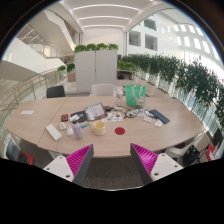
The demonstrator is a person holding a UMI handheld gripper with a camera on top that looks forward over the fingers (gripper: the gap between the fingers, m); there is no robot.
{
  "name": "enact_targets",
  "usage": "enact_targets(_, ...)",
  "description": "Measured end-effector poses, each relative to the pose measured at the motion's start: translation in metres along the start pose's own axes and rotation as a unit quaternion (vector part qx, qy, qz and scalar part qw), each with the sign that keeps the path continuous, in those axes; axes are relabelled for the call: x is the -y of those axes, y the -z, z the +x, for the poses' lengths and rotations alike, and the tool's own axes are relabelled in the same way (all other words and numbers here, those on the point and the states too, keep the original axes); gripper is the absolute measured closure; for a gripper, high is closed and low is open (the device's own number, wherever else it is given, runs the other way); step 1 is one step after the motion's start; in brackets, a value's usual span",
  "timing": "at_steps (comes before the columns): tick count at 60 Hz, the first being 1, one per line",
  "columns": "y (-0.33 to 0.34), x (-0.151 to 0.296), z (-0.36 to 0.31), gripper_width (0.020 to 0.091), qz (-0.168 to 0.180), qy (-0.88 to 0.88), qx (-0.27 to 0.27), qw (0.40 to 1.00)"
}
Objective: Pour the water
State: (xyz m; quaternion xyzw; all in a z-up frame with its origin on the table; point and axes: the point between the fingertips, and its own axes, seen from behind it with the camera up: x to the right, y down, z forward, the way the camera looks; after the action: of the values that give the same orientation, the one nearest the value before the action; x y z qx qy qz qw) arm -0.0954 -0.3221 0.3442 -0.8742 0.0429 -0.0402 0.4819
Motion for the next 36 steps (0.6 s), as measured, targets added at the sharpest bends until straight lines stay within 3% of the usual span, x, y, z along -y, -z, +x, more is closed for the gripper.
enact_targets(10, -0.001, -0.013, -0.036, 0.0271, -0.002, 0.003, -0.021, 1.0)
enact_targets(19, -0.037, -0.042, -0.085, 0.0269, 0.017, 0.013, 0.011, 1.0)
enact_targets(36, -0.231, -0.086, -0.203, 0.027, 0.095, 0.017, 0.095, 0.991)
